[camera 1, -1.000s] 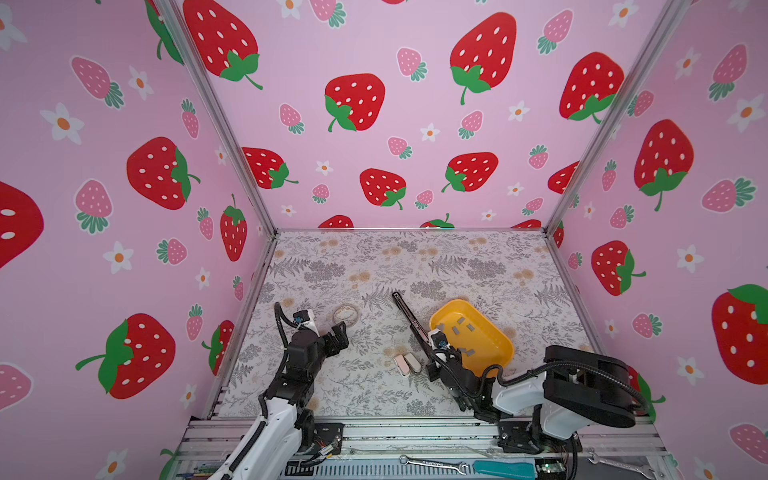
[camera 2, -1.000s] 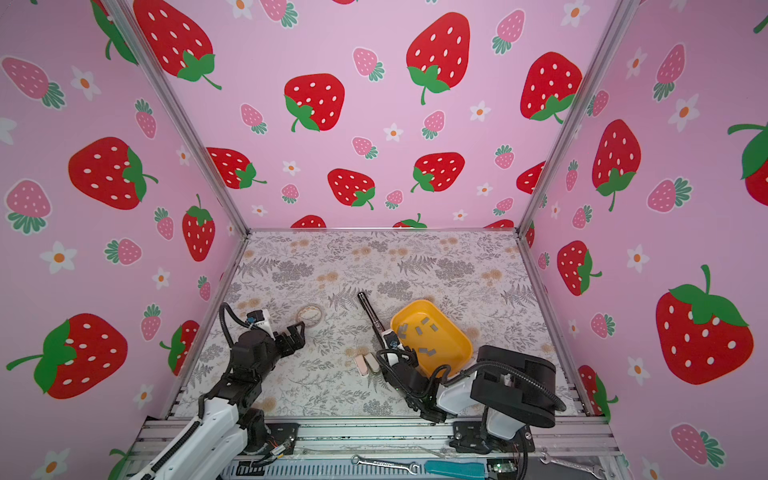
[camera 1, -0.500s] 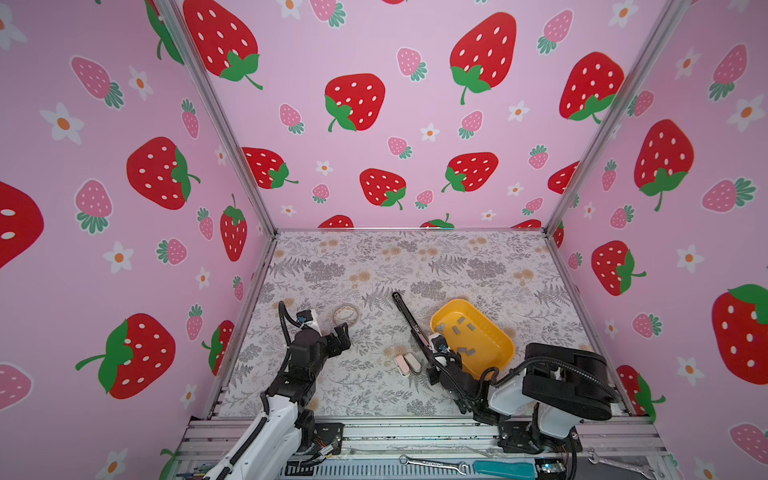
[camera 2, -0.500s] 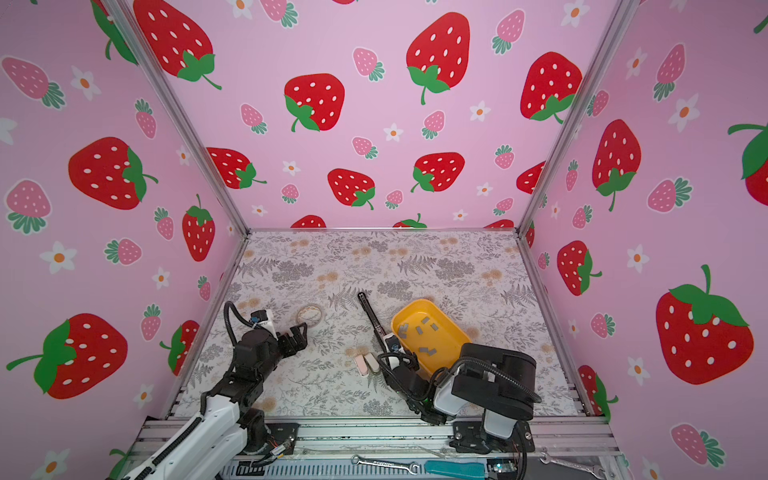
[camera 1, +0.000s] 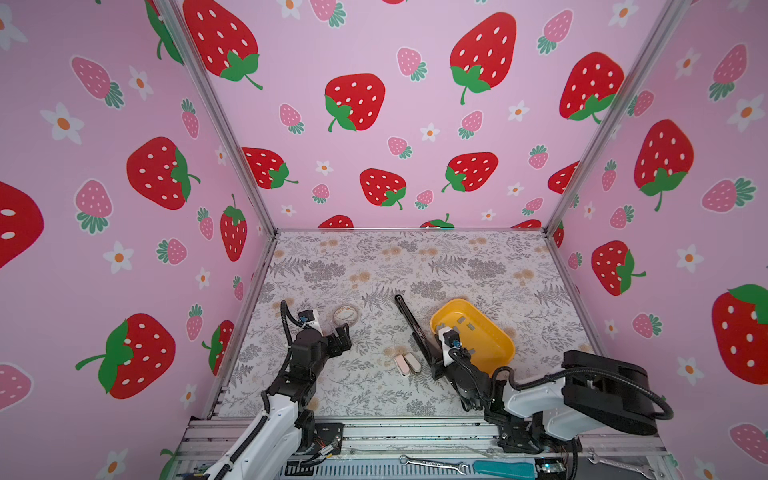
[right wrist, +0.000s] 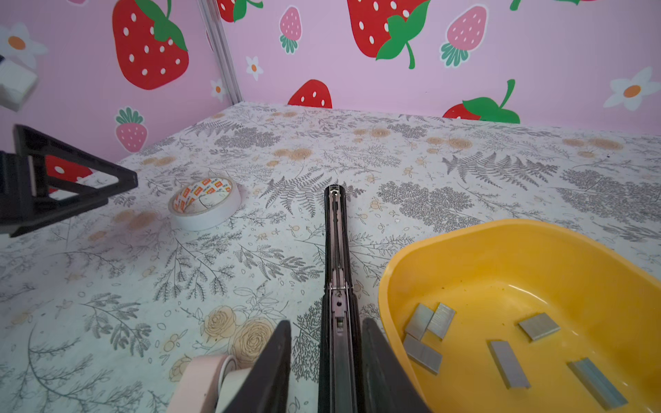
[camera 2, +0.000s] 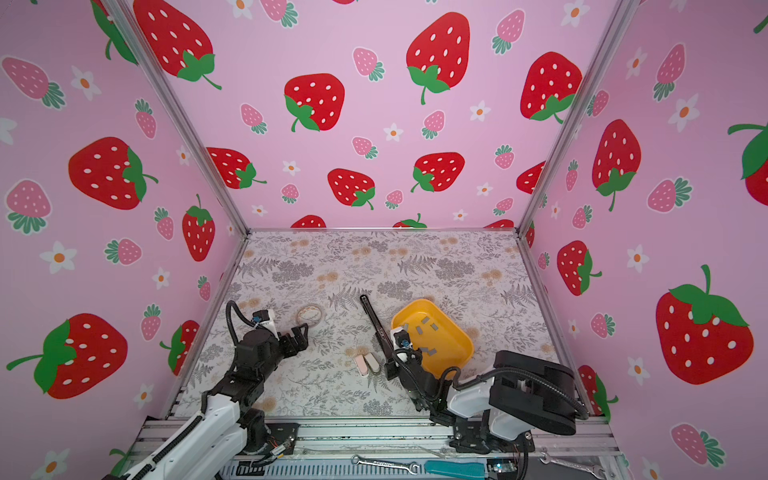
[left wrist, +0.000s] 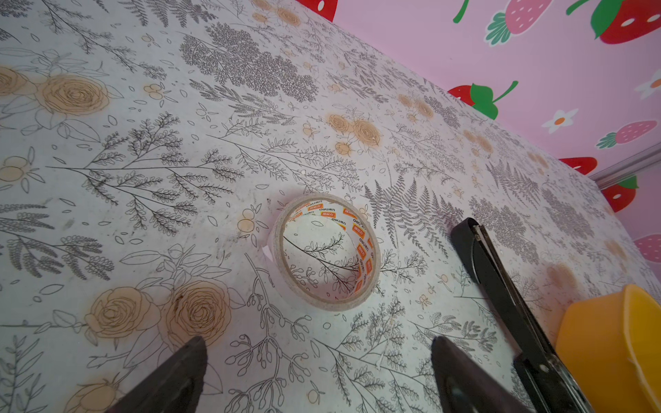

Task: Load the staples into the stapler

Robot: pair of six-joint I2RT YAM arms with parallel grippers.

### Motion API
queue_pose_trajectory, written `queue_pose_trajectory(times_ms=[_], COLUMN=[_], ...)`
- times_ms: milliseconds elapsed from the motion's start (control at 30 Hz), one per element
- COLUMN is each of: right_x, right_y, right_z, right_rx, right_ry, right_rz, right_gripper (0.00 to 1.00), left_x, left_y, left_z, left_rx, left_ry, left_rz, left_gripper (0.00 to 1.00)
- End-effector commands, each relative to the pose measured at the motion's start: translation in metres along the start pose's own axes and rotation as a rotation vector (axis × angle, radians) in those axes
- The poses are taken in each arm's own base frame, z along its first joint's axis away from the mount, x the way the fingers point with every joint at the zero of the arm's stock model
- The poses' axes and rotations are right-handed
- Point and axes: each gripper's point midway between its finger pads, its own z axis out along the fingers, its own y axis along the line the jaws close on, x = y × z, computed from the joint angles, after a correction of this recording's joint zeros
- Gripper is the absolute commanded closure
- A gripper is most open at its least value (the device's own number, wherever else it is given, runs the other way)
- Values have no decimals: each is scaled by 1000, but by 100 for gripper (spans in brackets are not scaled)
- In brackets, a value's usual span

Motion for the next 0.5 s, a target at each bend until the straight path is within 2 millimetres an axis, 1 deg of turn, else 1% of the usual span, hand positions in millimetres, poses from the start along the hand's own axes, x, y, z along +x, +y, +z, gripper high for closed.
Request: queue_pose_trajectory(times_ms=[0, 67, 133, 233, 267, 333, 433, 467], right_x=[-9, -22, -35, -58, -64, -74, -87, -90], right_y=[-2, 0, 0, -7, -12, -24, -51, -63], right_z=[-9, -11, -12, -12, -11, -7, -5, -6], right_rx=[-18, -26, -9, 43, 64, 118, 189, 213], right_ry=[-19, -43, -65, -111, -121, -121, -131, -137], right_rz=[-2, -21, -59, -126, -154, -195, -217, -218], right_gripper=[65, 61, 55, 51, 50, 49, 49, 49], left_x=[-25, -34, -50, -79, -89, -105, -121, -126], left_y=[-9, -15, -26, -53, -64, -87, -122, -134], left_z=[-3, -7, -15, -33, -39, -49, -58, -60], left_rx=[7, 23, 50, 132, 167, 235, 333, 372], left_ry=[-65, -86, -115, -182, -207, -240, -260, -256], left_rz=[6, 12, 33, 83, 107, 158, 280, 334], left_gripper=[1, 1, 1, 1, 1, 1, 1, 1])
